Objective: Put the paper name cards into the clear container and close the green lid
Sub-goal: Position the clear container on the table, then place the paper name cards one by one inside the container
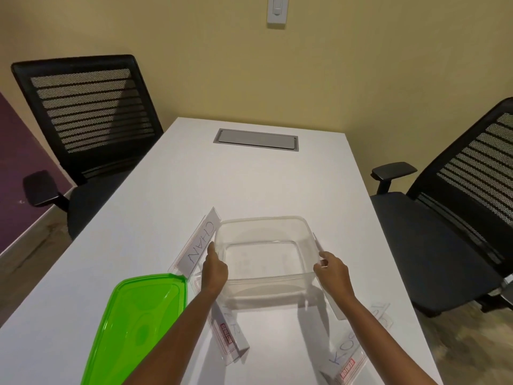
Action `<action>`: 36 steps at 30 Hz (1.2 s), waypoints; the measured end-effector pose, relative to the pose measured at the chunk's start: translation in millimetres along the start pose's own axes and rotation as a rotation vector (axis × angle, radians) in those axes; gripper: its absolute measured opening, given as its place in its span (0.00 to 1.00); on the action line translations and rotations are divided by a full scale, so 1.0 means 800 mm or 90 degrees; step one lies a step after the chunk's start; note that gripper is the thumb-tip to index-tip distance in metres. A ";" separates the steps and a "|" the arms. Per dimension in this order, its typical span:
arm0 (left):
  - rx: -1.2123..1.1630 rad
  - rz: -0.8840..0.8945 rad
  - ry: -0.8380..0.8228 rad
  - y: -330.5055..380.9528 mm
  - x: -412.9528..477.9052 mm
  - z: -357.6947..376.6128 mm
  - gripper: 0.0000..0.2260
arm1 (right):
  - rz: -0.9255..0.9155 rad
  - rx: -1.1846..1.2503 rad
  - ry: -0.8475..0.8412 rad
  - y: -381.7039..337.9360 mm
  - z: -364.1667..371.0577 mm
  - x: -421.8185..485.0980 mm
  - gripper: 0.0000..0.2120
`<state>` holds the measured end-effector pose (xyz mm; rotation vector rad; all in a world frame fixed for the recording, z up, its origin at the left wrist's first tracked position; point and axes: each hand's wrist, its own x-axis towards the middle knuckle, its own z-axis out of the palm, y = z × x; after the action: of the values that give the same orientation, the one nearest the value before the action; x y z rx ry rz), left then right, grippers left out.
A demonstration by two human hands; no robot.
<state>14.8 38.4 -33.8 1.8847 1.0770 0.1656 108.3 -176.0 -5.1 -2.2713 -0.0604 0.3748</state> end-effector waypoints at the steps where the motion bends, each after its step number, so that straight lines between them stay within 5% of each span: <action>1: 0.002 0.000 -0.004 0.000 -0.002 0.002 0.27 | 0.006 0.000 -0.002 0.003 0.000 -0.001 0.21; 13: -0.044 0.014 0.000 -0.001 -0.020 0.004 0.21 | 0.000 0.016 0.025 0.014 0.005 -0.018 0.20; 19: -0.053 0.146 0.203 -0.018 -0.049 -0.005 0.16 | -0.214 0.028 0.194 0.020 0.029 -0.068 0.15; 25: -0.049 -0.018 0.150 -0.057 -0.083 0.004 0.19 | -0.271 -0.023 0.049 0.032 0.081 -0.119 0.12; 30: -0.054 -0.146 -0.042 -0.082 -0.101 0.016 0.16 | -0.120 -0.099 -0.176 0.040 0.122 -0.143 0.14; 36: -0.113 -0.170 -0.066 -0.088 -0.105 0.014 0.12 | -0.027 -0.096 -0.290 0.034 0.137 -0.161 0.18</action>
<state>-73.3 -17.5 -69.3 1.5594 1.1897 0.0094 -48.0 -135.7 -61.6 -2.2825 -0.3810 0.8837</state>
